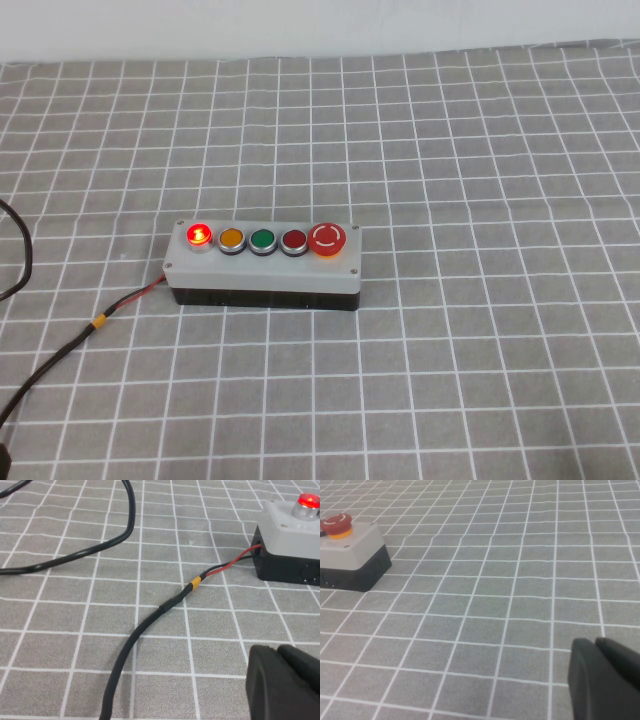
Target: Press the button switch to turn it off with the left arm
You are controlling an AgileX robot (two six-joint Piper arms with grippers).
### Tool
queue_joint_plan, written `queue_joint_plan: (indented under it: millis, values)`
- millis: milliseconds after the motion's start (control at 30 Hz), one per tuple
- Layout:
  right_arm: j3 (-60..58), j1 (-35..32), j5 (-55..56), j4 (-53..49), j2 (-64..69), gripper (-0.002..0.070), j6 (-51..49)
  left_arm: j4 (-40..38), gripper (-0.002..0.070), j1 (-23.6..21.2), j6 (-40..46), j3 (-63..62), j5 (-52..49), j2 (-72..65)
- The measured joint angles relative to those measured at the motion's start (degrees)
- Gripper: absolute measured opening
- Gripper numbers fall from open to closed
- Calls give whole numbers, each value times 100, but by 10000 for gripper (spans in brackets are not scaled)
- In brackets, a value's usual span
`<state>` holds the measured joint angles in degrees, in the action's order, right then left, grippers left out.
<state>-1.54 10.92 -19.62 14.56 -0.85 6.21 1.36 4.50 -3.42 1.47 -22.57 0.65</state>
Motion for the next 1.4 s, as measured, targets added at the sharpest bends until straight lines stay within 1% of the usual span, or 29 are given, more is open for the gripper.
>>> queue_joint_plan:
  millis: [700,733,833,933,1200,1267,1300,1400]
  values:
    - [0,0,0,0,0,-16,0,48,-4,0,43,0,0,0]
    - [0,0,0,0,0,-16,0,178,-4,0,103,0,0,0]
    - [0,0,0,0,0,-16,0,985,-4,0,275,0,-11,0]
    - [0,0,0,0,0,-16,0,1552,-4,0,342,0,-49,0]
    - [0,0,0,0,0,-17,0,1830,-4,0,342,0,-30,0]
    - [0,0,0,0,0,-16,0,1768,-4,0,170,0,176,0]
    - [0,0,0,0,0,-16,0,1549,-4,0,-98,0,402,0]
    - [0,0,0,0,0,-16,0,555,-4,0,-1109,0,1120,0]
